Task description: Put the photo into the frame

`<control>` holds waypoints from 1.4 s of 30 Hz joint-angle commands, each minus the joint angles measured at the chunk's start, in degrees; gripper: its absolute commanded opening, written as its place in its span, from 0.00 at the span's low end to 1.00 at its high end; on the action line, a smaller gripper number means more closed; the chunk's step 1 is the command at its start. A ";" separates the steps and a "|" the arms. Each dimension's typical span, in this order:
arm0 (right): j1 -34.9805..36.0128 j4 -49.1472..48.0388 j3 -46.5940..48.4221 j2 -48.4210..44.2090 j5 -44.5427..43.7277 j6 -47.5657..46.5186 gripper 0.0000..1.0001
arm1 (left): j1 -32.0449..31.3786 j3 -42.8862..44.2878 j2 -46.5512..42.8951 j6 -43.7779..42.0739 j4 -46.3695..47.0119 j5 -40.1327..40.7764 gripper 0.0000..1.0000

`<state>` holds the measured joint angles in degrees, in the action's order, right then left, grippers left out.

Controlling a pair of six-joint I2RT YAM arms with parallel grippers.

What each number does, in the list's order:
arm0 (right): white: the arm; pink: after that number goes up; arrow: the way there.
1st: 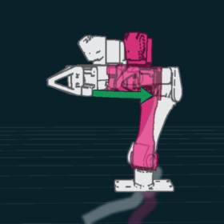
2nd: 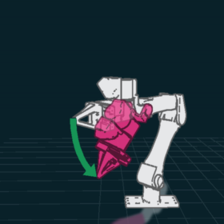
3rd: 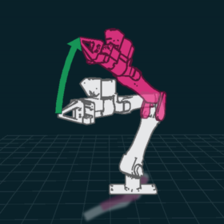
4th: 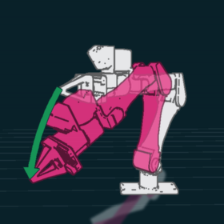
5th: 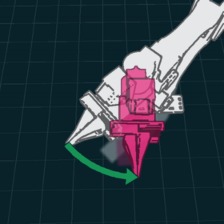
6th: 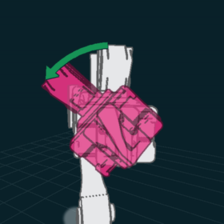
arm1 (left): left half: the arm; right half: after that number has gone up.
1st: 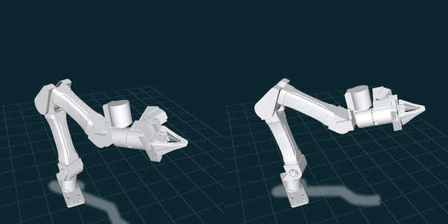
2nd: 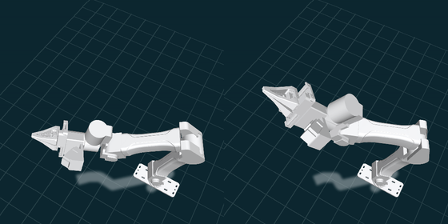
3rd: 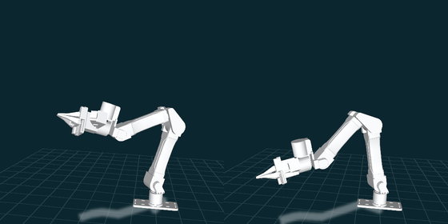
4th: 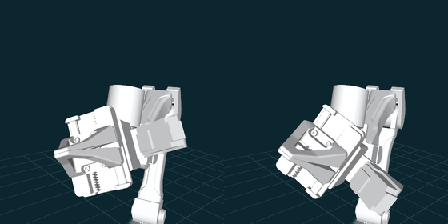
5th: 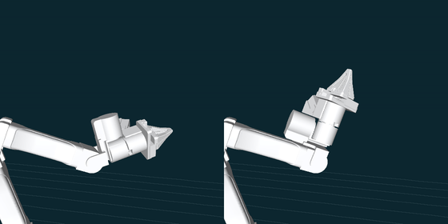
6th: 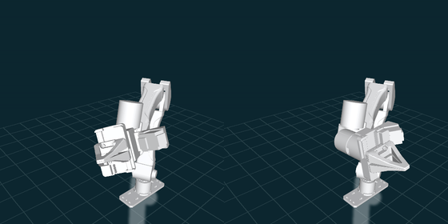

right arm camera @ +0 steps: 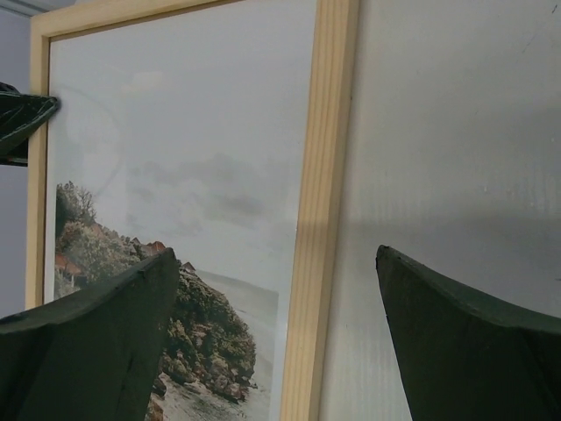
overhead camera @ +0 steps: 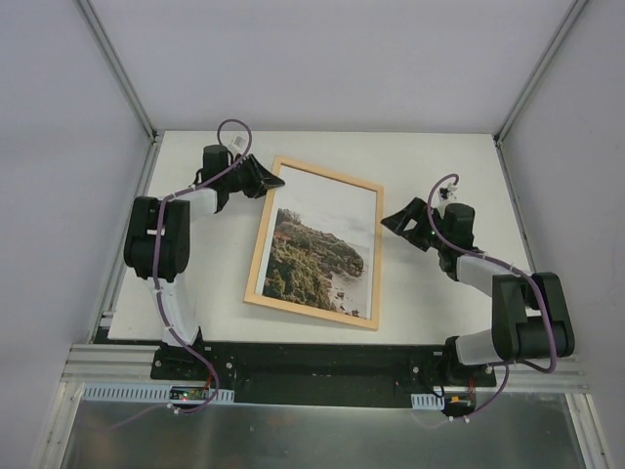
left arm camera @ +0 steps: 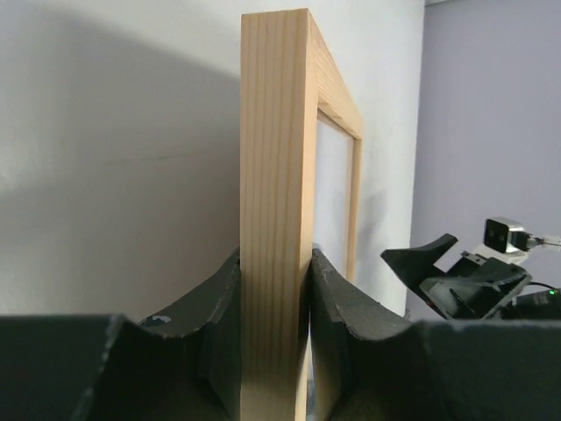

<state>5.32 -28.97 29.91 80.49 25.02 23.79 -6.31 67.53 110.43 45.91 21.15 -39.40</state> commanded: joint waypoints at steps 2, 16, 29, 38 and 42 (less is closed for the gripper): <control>-0.93 0.32 3.05 1.77 3.37 -2.70 0.96 | 0.15 -1.34 4.17 -0.82 7.15 1.34 0.35; -0.93 3.74 4.54 1.87 1.62 -4.28 0.96 | 1.21 -1.08 -1.44 -14.52 -8.04 19.34 0.68; 2.93 21.49 9.20 -2.70 -10.50 -10.16 0.96 | -2.21 -1.07 -12.51 -22.27 -25.80 45.10 0.85; 12.60 33.70 9.81 -6.83 -22.80 -10.61 0.99 | -8.80 -14.16 -24.28 -15.77 -32.84 52.50 0.82; 15.59 38.27 9.11 -11.65 -27.91 -10.96 0.96 | -15.04 -19.79 -33.68 -15.68 -33.80 53.29 0.99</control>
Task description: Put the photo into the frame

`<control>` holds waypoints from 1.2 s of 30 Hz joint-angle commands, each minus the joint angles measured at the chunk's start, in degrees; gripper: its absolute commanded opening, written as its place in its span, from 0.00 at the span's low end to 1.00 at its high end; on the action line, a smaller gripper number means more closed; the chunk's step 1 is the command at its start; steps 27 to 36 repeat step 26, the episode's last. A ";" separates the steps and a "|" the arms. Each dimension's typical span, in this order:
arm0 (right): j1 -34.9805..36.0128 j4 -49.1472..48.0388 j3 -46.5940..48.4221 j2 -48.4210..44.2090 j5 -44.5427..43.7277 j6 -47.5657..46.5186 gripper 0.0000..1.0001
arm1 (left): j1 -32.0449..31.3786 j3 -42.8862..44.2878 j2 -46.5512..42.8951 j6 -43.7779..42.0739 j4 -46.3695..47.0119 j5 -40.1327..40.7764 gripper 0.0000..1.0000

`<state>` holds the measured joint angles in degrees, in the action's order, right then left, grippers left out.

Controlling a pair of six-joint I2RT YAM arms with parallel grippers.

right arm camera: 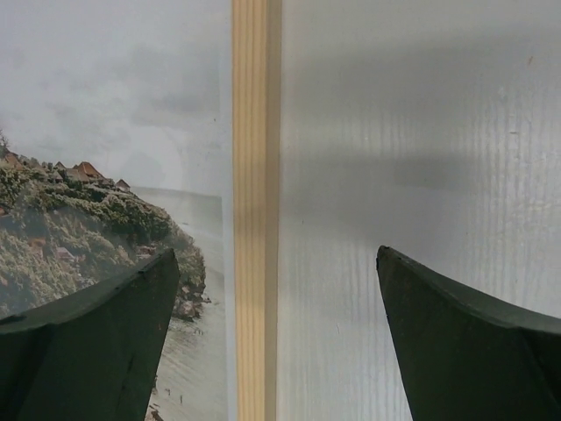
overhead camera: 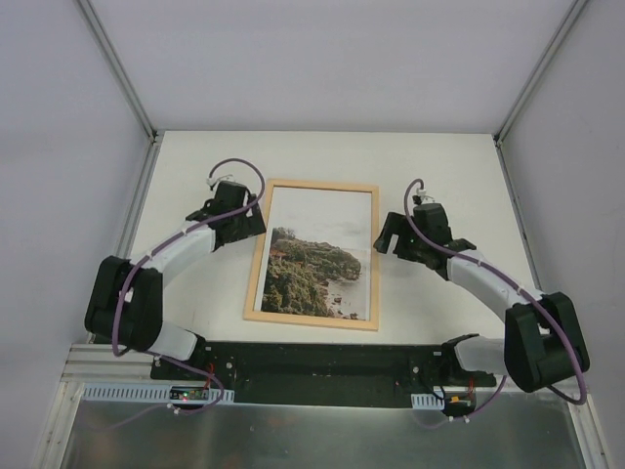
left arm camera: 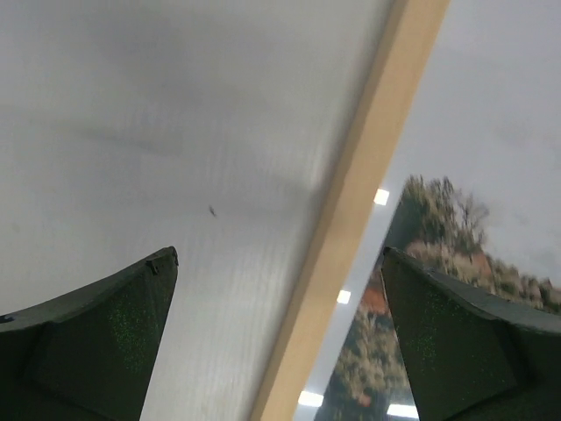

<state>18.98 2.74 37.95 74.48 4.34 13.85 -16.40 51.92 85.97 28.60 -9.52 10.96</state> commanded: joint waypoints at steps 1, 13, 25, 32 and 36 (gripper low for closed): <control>2.20 7.53 0.72 -7.49 -7.67 -1.01 0.96 | -6.35 -5.50 -11.51 1.90 -3.31 1.27 0.99; 2.46 21.77 1.51 -29.55 -10.05 -2.60 0.96 | -13.04 -5.60 -33.49 -3.19 -12.97 -8.77 0.99; 2.46 24.06 6.08 -25.88 -8.29 -1.98 0.96 | -12.95 -2.18 -35.35 -4.34 -16.32 -4.55 0.99; 2.46 24.06 6.25 -25.70 -8.29 -2.07 0.96 | -12.95 -2.00 -35.35 -4.08 -16.41 -3.85 0.99; 2.46 24.06 6.25 -25.70 -8.29 -2.07 0.96 | -12.95 -2.00 -35.35 -4.08 -16.41 -3.85 0.99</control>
